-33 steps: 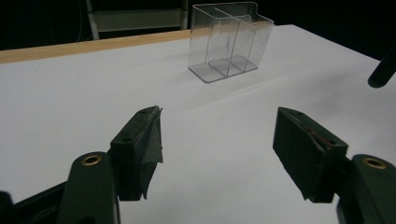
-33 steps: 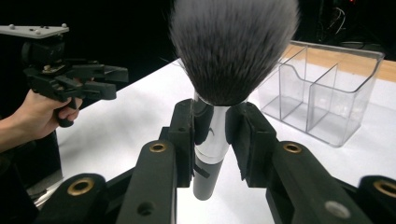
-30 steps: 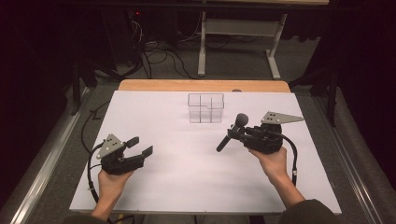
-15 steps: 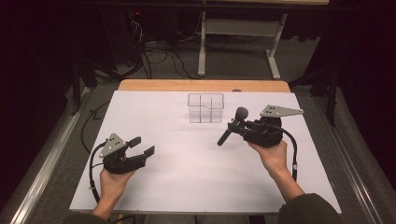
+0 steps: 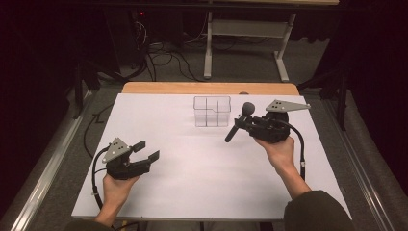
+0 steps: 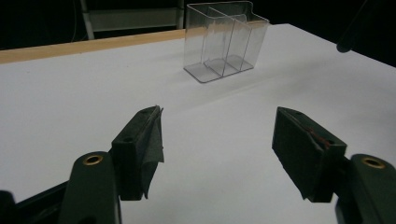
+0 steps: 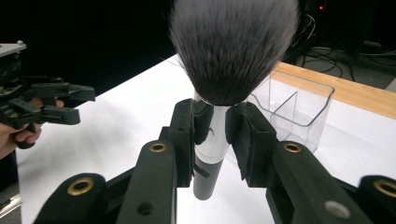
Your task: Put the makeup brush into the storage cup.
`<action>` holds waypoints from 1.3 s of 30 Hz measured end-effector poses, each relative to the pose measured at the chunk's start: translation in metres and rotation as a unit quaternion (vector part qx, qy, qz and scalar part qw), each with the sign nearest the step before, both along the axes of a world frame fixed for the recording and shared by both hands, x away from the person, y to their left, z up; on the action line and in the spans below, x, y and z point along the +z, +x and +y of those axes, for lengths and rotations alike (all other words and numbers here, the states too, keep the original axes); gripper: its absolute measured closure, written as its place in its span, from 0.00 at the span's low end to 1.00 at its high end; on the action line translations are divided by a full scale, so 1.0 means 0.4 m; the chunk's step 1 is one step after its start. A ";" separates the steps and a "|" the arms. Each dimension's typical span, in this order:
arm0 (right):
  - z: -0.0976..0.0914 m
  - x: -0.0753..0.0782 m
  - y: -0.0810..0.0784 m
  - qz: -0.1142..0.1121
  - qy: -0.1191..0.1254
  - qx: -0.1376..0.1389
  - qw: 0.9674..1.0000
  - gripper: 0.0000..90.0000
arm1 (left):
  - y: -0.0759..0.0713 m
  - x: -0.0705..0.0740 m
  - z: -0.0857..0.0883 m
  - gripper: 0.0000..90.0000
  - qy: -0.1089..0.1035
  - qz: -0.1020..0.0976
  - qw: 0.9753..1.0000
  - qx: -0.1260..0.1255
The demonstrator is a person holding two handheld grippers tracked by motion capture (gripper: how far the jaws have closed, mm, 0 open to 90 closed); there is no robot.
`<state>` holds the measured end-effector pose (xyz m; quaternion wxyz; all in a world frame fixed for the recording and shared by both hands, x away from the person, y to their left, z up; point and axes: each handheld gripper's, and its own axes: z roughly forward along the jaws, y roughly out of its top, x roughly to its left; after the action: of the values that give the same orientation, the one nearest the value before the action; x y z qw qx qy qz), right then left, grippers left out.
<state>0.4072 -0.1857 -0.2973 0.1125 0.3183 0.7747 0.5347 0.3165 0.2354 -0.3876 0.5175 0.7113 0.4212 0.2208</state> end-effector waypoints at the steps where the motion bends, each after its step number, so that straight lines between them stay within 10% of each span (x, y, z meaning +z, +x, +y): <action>1: 0.000 0.000 0.000 0.000 0.000 0.000 1.000 0.81 | 0.000 0.000 0.000 0.37 0.000 0.000 1.000 0.000; 39: 0.035 0.037 0.118 -0.002 -0.014 -0.050 0.999 0.81 | 0.001 0.000 -0.005 0.37 0.004 -0.001 1.000 -0.004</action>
<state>0.4543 -0.1718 -0.2824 0.1452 0.3536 0.7649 0.5185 0.3170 0.2335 -0.3877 0.5157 0.7150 0.4172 0.2210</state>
